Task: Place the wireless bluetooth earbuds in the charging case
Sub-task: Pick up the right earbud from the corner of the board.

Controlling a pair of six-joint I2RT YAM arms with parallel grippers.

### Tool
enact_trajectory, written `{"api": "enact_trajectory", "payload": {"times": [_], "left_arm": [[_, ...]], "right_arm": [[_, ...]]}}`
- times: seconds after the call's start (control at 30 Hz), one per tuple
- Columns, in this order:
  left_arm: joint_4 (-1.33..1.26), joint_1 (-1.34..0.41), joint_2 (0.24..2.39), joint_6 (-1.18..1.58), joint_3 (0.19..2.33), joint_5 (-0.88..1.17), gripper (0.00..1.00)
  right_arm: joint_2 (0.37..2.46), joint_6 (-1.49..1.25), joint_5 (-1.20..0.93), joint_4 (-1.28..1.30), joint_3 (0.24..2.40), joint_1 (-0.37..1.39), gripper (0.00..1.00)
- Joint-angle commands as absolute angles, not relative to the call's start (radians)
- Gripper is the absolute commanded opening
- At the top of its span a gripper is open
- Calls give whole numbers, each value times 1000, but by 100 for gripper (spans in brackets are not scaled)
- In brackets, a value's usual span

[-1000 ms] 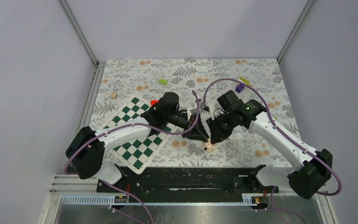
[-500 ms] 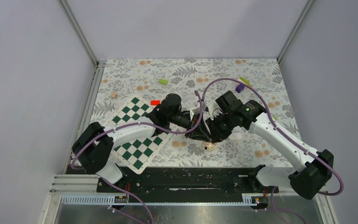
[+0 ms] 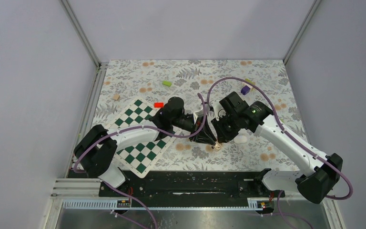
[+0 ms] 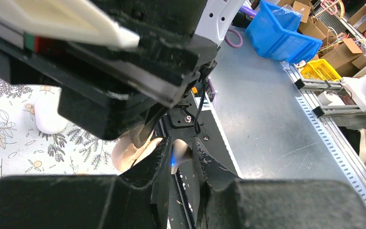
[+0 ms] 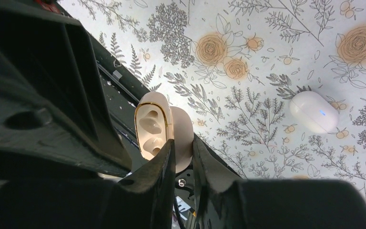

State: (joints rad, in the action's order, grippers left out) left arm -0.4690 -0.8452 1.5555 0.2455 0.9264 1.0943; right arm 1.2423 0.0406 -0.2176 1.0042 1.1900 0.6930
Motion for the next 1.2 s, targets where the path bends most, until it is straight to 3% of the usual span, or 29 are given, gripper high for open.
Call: {"api": "enact_trajectory", "payload": {"times": [0.0, 0.3, 1.17], "left_arm": [[-610, -841, 1568, 302, 891, 1076, 0], [-711, -834, 1550, 322, 859, 1043, 0], [-419, -834, 1533, 114, 907, 1019, 0]], "right_arm": [[1206, 23, -213, 1011, 1251, 706, 0], [1197, 6, -278, 1003, 1241, 706, 0], [1179, 6, -310, 1007, 1250, 708, 0]]}}
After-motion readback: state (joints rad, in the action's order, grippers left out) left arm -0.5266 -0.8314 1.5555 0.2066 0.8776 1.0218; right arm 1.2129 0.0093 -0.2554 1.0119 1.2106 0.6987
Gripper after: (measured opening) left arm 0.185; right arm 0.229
